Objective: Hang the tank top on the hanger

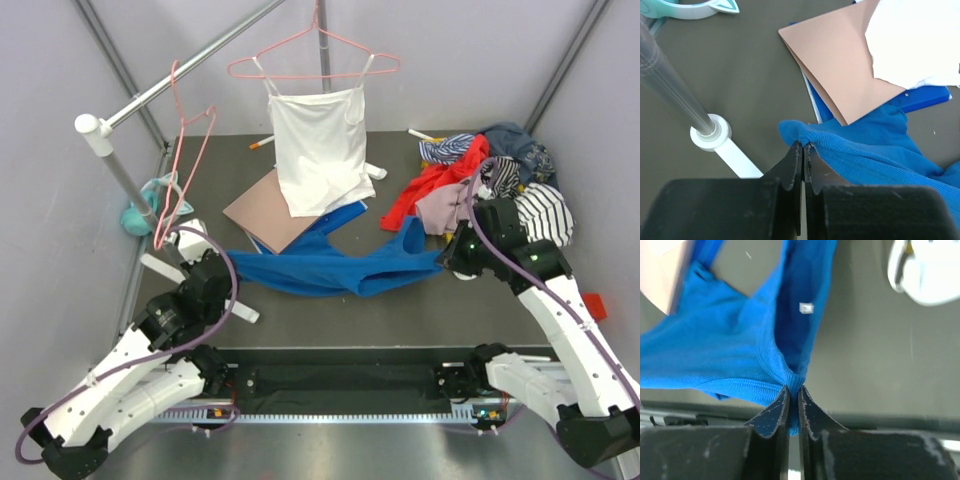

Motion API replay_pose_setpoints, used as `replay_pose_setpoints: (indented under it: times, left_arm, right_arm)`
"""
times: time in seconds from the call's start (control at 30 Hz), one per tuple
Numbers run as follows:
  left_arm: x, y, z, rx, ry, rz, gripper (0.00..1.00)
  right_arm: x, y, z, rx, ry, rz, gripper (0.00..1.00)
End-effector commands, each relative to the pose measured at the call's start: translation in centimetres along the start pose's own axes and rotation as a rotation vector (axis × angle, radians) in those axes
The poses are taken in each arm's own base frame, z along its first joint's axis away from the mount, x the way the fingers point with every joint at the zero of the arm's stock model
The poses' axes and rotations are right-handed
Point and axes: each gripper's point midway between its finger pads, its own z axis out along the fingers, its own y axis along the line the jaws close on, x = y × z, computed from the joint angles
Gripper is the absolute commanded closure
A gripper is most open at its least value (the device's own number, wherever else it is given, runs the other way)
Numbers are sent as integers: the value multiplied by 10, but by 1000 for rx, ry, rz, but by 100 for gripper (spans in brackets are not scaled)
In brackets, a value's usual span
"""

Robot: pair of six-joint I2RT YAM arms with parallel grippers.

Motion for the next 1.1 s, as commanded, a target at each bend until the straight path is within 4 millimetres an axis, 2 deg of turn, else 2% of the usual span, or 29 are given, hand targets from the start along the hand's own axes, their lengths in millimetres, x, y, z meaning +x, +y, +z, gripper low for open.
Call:
replay_pose_setpoints:
  times: [0.0,0.07,0.13,0.17,0.2,0.23,0.27,0.3,0.33,0.4,0.5,0.6,0.83,1.07]
  left_arm:
    - [-5,-8,-7,65,22,39,100]
    - [5,-20,-9,129,77,74,100]
    - [18,-28,-9,176,134,137,91]
    - [21,-31,-9,190,152,157,67]
    - [26,-32,-9,197,170,166,45]
    - [28,-34,-10,206,179,168,29]
    - [33,-37,-10,230,196,174,3]
    - [34,-41,-10,251,194,169,1]
    - [41,-42,-9,262,210,180,1]
    - [51,-48,-9,294,241,180,1]
    - [66,-57,-4,312,280,165,1]
    - [69,-66,0,322,294,167,1]
    - [49,-123,-12,544,283,260,1]
    - [68,-165,-22,643,318,373,1]
  right_arm:
    - [28,-25,-19,117,100,51,89]
    - [38,-37,-26,170,129,46,84]
    - [44,-42,-32,186,140,41,75]
    - [47,-44,-33,188,148,39,70]
    - [49,-45,-34,185,153,27,57]
    - [50,-45,-35,181,158,16,50]
    - [51,-44,-35,174,164,8,44]
    - [51,-44,-35,167,166,-15,37]
    - [46,-40,-33,147,147,-27,35]
    - [38,-29,-32,92,124,-45,34]
    - [8,3,-27,-31,21,-33,34]
    - [-10,21,-23,-100,-38,-22,34]
    - [-27,36,-6,-137,-69,-28,34]
    - [-36,44,-1,-158,-88,-55,34]
